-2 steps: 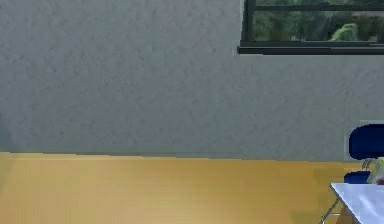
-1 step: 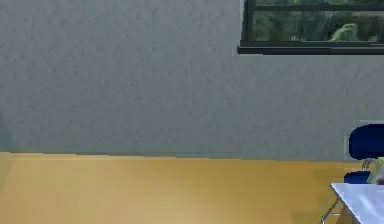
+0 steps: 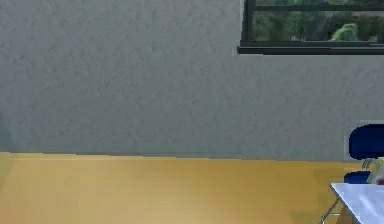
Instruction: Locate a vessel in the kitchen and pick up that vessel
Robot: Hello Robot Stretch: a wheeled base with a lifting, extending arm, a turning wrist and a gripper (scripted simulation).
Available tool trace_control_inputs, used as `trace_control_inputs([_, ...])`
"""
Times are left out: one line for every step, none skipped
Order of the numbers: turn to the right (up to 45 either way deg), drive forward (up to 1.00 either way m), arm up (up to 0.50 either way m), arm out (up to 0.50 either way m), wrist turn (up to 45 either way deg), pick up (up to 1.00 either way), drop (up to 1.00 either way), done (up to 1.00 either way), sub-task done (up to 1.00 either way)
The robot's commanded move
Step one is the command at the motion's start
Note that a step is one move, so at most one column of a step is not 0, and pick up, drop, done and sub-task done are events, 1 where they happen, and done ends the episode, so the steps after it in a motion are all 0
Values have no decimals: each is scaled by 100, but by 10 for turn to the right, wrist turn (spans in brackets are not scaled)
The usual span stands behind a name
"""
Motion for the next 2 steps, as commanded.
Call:
trace_control_inputs([0,0,0,0,270,0,0,0,0])
trace_control_inputs([0,0,-30,0,0,0,0,0,0])
